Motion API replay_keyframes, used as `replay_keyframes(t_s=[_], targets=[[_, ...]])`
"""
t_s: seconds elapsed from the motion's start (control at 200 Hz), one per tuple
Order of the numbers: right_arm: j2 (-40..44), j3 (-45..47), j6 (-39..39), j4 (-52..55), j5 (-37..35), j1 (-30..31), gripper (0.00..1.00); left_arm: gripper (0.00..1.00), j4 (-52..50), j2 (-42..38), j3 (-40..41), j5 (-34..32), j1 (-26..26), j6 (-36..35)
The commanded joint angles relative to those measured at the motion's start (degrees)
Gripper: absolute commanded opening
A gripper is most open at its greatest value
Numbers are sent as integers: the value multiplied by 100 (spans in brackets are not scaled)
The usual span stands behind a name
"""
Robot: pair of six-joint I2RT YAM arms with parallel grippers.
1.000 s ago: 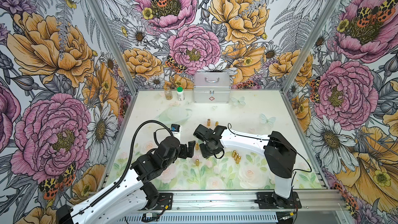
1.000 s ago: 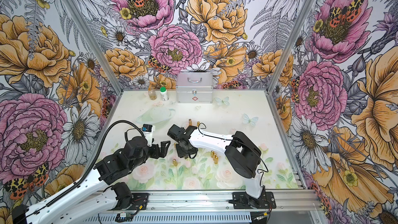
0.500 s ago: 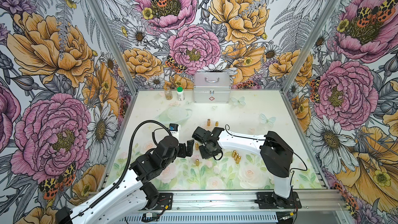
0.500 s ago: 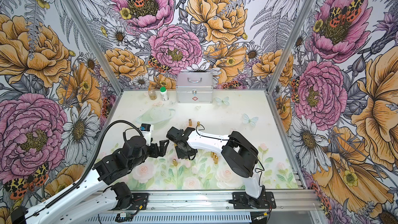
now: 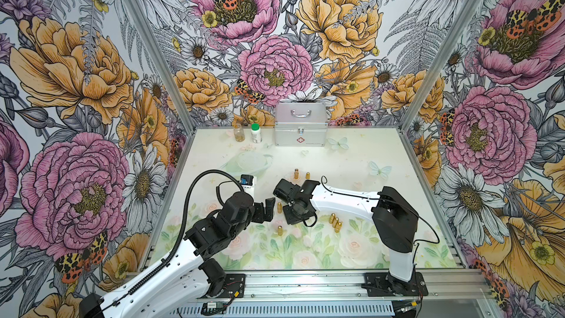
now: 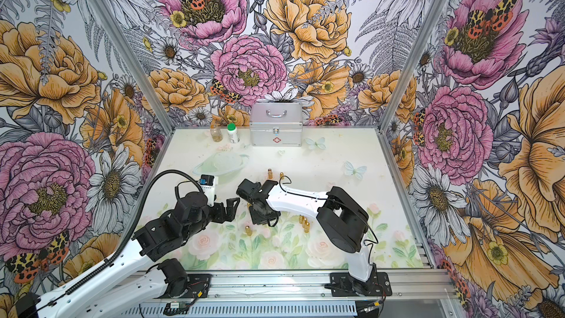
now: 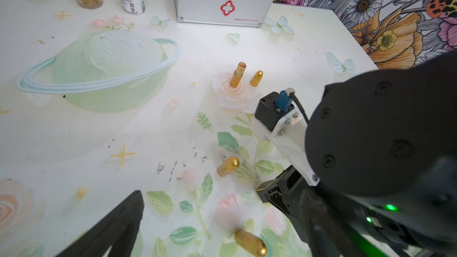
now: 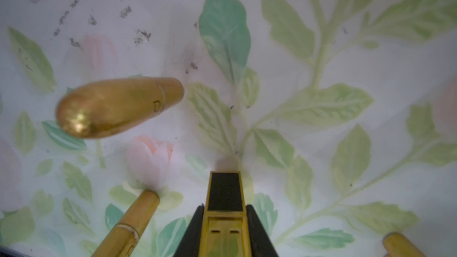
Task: Open the lipstick cap
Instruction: Pick up the lipstick at the center of the board, then open the cover of the lipstick.
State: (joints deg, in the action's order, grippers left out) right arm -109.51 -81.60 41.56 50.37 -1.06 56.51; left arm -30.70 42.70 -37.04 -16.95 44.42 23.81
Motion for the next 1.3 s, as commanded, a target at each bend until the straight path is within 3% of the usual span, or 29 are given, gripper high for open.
replay_keyframes(t_s=[0.0, 0.22, 0.46, 0.625, 0.791, 0.906, 1.296], targets=[[517, -41, -37, -20, 7, -198, 25, 99, 83, 142, -307, 53, -71, -395], [983, -28, -327, 274, 189, -654, 24, 99, 708, 537, -512, 456, -161, -1176], [1353, -235, -776, 529, 936, -1353, 24, 98, 1895, 1014, -338, 1757, -267, -2239], [1508, -311, -947, 553, 1727, -1781, 24, 90, 2563, 1444, -204, 2436, -230, -2597], [1665, -312, -1047, 562, 2271, -2045, 24, 75, 2897, 1965, -198, 2640, 24, -2989], [1714, -327, -1125, 572, 2638, -2125, 24, 73, 3090, 2354, -199, 2828, 60, -3075], [1811, -304, -1208, 570, 3097, -2197, 24, 52, 3274, 3178, -521, 3168, 90, -3284]])
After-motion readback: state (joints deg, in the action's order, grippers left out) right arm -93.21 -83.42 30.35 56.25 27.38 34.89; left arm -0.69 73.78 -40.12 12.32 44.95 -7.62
